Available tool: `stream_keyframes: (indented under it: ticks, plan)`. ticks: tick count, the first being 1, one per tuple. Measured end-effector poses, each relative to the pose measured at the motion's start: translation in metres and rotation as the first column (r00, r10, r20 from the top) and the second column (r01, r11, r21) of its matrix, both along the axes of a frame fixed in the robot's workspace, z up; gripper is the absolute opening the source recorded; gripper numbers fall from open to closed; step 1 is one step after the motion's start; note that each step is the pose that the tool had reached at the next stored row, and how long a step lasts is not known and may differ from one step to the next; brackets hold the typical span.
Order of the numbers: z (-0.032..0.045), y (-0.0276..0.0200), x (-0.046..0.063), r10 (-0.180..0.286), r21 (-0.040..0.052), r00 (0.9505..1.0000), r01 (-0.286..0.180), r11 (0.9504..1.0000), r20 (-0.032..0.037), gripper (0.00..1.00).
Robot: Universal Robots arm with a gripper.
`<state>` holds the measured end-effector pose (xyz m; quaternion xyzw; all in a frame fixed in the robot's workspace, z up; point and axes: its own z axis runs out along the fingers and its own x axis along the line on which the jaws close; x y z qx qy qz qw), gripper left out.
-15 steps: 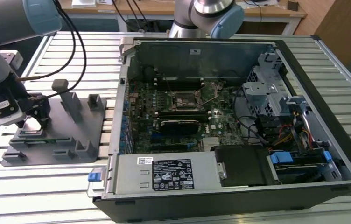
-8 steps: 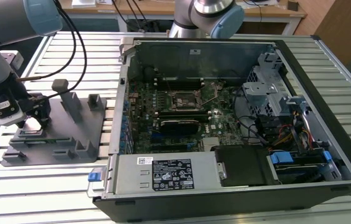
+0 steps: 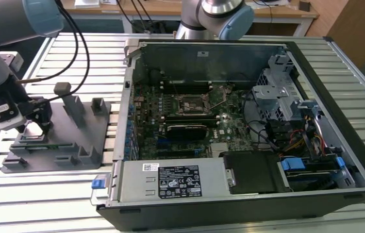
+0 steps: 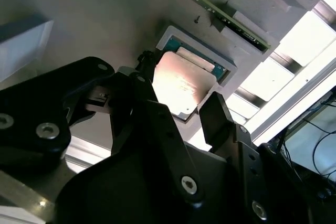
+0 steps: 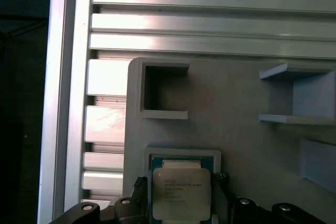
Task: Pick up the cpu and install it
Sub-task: 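Pick up the cpu and move it towards the insertion slot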
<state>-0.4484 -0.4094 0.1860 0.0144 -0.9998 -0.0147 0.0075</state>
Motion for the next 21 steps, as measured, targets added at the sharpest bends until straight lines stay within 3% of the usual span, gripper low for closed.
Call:
stream_keyframes:
  ticks: [8,9,12,21]
  plan:
    - [0.0001,-0.0001,-0.001,0.000,-0.0002,1.0000,0.000,1.0000,0.0012,0.60]
    - [0.0000,-0.0003,-0.001,0.000,-0.0002,1.0000,0.000,1.0000,0.0011,0.53]
    - [0.0010,-0.0004,-0.001,0.000,-0.0001,1.0000,0.000,1.0000,0.0013,0.53]
    - [0.0248,-0.0003,-0.001,0.000,-0.0001,1.0000,0.000,1.0000,0.0012,0.53]
